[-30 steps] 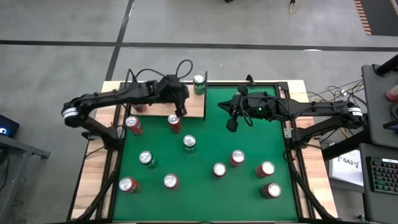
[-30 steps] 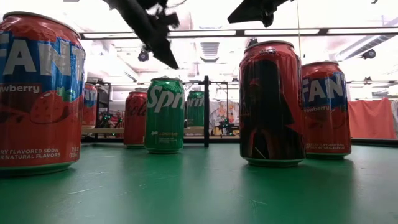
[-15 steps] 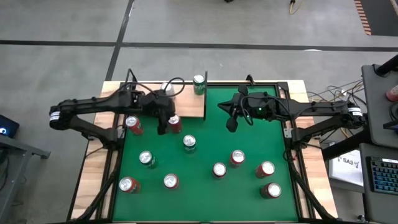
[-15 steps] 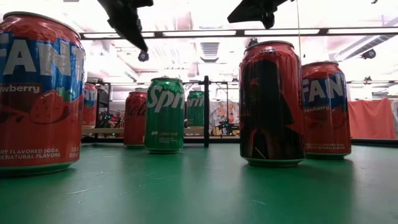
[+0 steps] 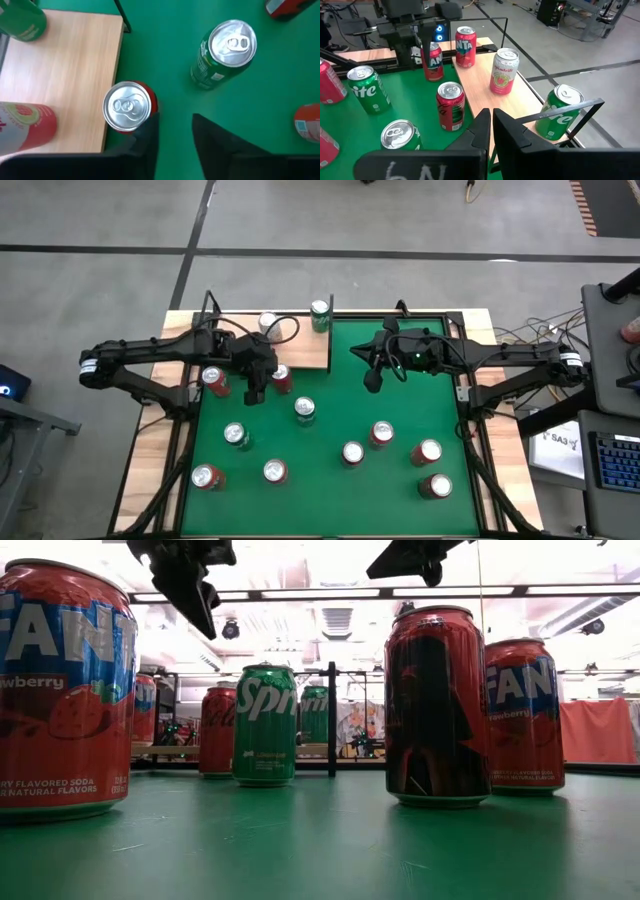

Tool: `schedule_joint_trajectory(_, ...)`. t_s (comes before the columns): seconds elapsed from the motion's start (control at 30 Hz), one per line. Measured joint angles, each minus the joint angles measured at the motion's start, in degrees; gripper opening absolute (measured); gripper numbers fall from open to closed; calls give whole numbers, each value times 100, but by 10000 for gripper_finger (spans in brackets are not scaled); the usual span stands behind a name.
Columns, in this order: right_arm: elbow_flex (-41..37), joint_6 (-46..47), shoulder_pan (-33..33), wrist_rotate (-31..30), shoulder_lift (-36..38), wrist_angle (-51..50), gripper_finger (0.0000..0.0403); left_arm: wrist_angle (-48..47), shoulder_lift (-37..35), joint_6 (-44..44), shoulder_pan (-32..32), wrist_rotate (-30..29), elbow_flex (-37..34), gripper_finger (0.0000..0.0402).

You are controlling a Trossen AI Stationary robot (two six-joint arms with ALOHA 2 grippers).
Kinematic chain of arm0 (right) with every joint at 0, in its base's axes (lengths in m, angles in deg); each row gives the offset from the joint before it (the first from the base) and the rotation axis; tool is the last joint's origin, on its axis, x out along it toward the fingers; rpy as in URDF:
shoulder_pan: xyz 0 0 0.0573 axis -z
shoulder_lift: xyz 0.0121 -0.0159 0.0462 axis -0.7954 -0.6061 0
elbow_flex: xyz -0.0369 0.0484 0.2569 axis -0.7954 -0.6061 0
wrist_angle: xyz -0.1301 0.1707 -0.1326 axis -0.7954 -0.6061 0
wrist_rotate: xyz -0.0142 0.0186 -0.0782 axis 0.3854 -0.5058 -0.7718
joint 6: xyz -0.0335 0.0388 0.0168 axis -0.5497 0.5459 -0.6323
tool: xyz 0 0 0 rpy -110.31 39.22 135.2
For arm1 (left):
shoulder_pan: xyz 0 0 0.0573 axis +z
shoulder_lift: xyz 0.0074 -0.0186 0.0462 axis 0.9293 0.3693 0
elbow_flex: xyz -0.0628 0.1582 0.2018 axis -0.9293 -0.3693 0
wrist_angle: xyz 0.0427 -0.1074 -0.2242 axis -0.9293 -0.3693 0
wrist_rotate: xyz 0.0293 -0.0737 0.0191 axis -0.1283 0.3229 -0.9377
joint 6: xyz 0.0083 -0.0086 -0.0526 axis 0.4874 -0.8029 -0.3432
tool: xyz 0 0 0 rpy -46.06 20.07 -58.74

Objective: Place canned beverage on shelf
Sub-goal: Put the red-black soda can on the shelf

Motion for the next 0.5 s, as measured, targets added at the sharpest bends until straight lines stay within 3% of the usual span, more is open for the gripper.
schedule_joint_trajectory(0.3, 0, -84, -2, 0, 0, 2, 12, 546, 0, 106, 11, -614, -509, 300)
schedule_joint_trajectory(0.5, 0, -96, 0, 0, 0, -2, 12, 808, 26, 142, 24, -659, -668, 363)
